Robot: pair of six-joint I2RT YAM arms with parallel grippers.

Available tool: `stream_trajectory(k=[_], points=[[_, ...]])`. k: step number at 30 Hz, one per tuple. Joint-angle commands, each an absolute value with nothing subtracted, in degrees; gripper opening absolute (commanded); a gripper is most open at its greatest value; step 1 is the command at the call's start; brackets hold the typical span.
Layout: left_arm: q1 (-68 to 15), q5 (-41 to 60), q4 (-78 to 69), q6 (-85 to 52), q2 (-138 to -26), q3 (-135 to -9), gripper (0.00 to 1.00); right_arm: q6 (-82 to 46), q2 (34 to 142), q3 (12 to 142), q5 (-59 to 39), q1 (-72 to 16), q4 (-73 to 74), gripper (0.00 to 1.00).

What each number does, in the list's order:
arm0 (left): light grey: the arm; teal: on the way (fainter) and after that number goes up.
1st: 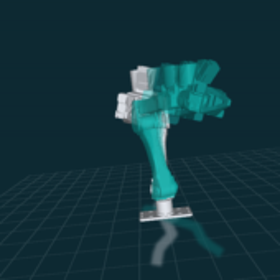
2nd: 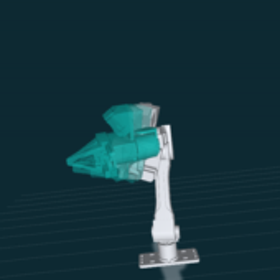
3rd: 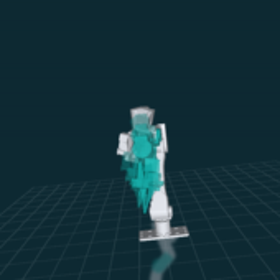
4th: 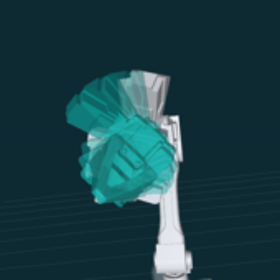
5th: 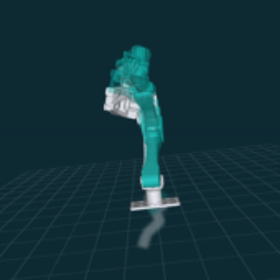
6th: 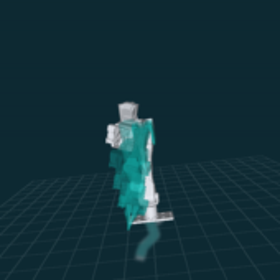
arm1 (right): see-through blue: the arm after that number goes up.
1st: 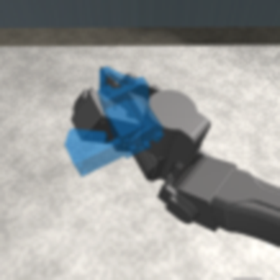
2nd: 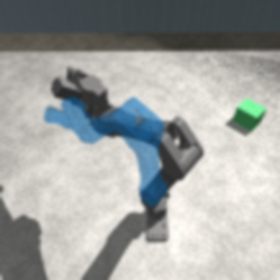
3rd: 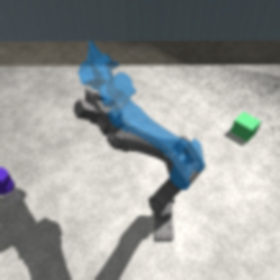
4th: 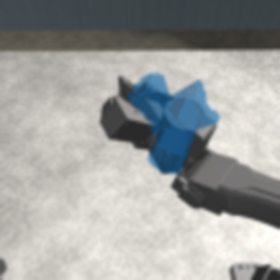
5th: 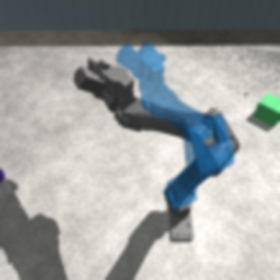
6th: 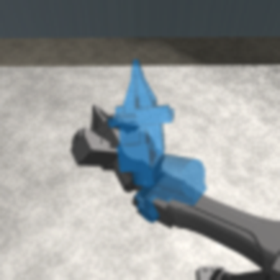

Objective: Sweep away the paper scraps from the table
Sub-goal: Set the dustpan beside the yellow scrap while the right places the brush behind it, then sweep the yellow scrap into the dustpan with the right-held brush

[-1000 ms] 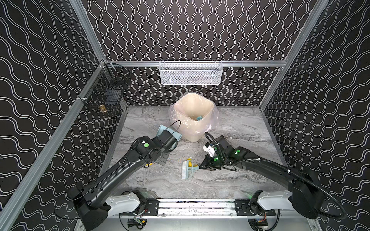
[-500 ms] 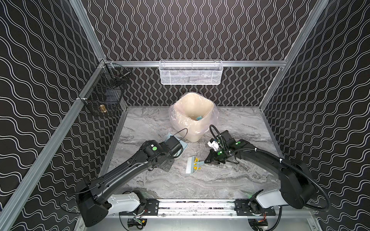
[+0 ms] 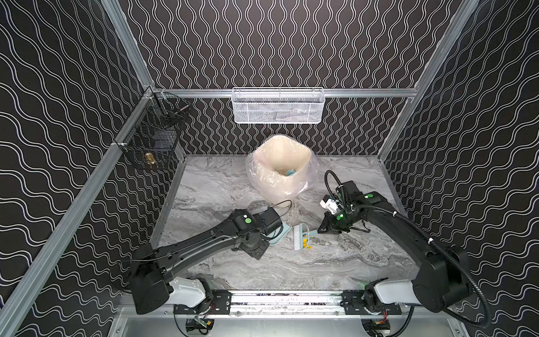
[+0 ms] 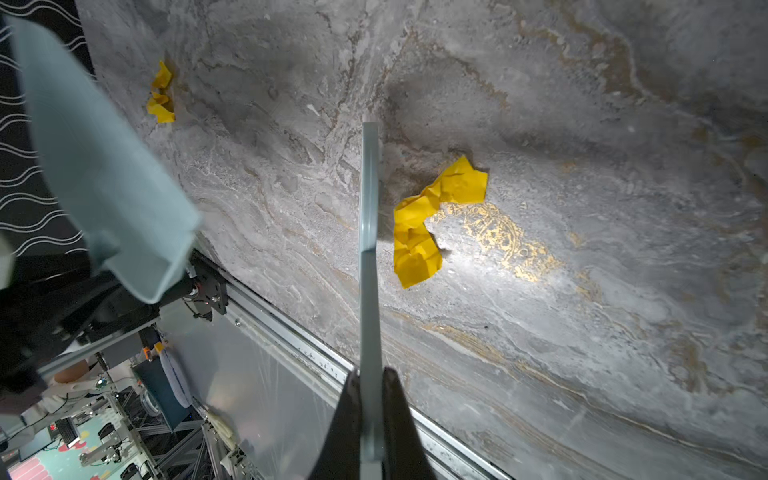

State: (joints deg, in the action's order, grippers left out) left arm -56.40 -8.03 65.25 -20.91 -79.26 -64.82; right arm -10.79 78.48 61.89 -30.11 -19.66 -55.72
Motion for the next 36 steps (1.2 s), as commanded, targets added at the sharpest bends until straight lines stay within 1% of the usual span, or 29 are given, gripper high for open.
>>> stream_trajectory(k=[1, 6, 9, 18, 23, 31, 36], points=[[-57.5, -4.3, 62.4, -21.2, -81.3, -64.6, 0.0, -7.7, 77.2, 64.9, -30.1, -18.2, -62.0, 0.0], [-58.5, -1.7, 59.6, -20.9, -84.0, -63.8, 0.0, -6.5, 77.8, 70.3, -22.7, -16.1, -66.8, 0.0], [-59.1, -0.3, 58.9, -20.1, -86.0, -63.9, 0.0, -7.7, 79.5, 73.9, -14.8, -16.0, -69.3, 0.0], [-60.6, 2.7, 58.3, -17.2, -91.5, -65.3, 0.0, -9.1, 83.9, 81.7, -3.4, -16.1, -72.5, 0.0], [-61.4, 3.7, 58.9, -15.0, -94.9, -66.9, 0.0, -8.1, 84.3, 81.9, -3.8, -16.6, -71.5, 0.0], [-62.1, 5.0, 60.4, -13.4, -98.9, -69.1, 0.0, -8.6, 87.8, 82.2, -2.6, -22.5, -72.0, 0.0], [-62.8, 5.1, 61.5, -13.1, -100.4, -70.1, 0.0, -8.9, 88.3, 81.5, -2.2, -24.5, -71.4, 0.0]])
